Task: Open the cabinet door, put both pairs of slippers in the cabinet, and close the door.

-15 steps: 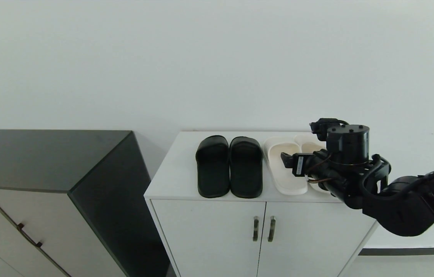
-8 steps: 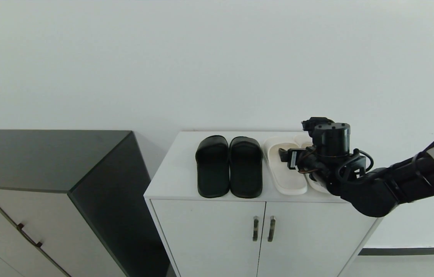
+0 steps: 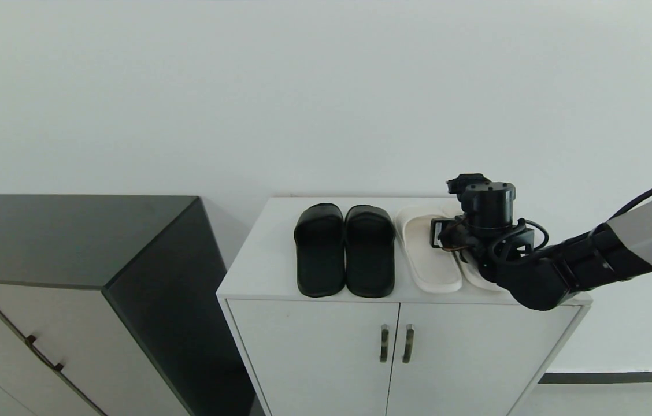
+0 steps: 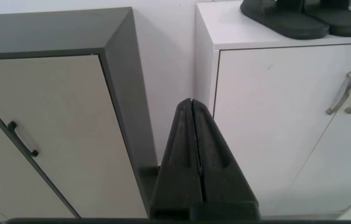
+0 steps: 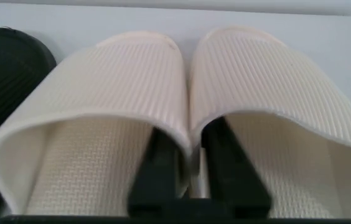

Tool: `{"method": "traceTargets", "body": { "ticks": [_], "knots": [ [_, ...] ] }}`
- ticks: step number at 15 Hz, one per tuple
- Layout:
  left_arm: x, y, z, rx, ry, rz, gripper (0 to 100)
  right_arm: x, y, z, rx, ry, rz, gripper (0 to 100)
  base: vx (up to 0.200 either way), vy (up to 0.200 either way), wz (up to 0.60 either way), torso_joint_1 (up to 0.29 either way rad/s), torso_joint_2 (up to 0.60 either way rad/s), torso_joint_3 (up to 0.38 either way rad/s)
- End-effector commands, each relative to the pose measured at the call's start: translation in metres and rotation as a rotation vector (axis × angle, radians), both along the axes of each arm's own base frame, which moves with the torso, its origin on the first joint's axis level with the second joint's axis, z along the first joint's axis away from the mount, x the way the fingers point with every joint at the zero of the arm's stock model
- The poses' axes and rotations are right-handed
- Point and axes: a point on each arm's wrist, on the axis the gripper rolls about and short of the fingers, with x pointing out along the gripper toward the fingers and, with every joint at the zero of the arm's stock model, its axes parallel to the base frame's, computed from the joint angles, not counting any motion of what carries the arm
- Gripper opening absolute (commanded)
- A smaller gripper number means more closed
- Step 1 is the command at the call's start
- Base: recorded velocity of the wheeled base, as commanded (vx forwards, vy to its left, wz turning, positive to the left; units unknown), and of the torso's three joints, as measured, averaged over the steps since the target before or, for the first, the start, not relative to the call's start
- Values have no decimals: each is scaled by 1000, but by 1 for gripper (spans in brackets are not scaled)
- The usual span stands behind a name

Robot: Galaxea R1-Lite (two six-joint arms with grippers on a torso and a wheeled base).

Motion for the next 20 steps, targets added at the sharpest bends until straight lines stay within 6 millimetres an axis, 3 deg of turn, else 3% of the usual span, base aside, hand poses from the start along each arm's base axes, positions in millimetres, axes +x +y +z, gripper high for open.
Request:
{"method": "traceTargets", "body": {
  "ticks": [1, 6, 7, 9, 10, 12, 15, 16, 20],
  "knots": [
    [0, 0, 0, 4, 0, 1, 0, -2, -1, 4, 2, -9, -1, 0, 0, 0, 0, 0, 0, 0],
    [0, 0, 0, 11, 0, -1, 0, -18, -7, 26, 7, -43, 9, 0, 0, 0, 0, 0, 0, 0],
    [0, 0, 0, 8, 0, 1, 0, -50, -12, 38, -50, -23, 50, 0, 0, 0, 0, 0, 0, 0],
    [0, 0, 0, 4, 0, 1, 0, -90, -12, 49, -56, -22, 112, 0, 0, 0, 0, 0, 0, 0],
    [0, 0, 0, 4, 0, 1, 0, -100, -12, 53, -51, -27, 138, 0, 0, 0, 0, 0, 0, 0],
    [0, 0, 0, 3, 0, 1, 0, -154, -18, 68, -10, -58, 313, 0, 0, 0, 0, 0, 0, 0],
    [0, 0, 0, -12, 0, 1, 0, -195, -21, 80, 16, -42, 506, 0, 0, 0, 0, 0, 0, 0],
    [0, 0, 0, -46, -1, 1, 0, -213, -24, 76, 27, 49, 648, 0, 0, 0, 0, 0, 0, 0],
    [0, 0, 0, -48, -1, 1, 0, -218, -24, 70, 41, 119, 714, 0, 0, 0, 0, 0, 0, 0]
  ]
}}
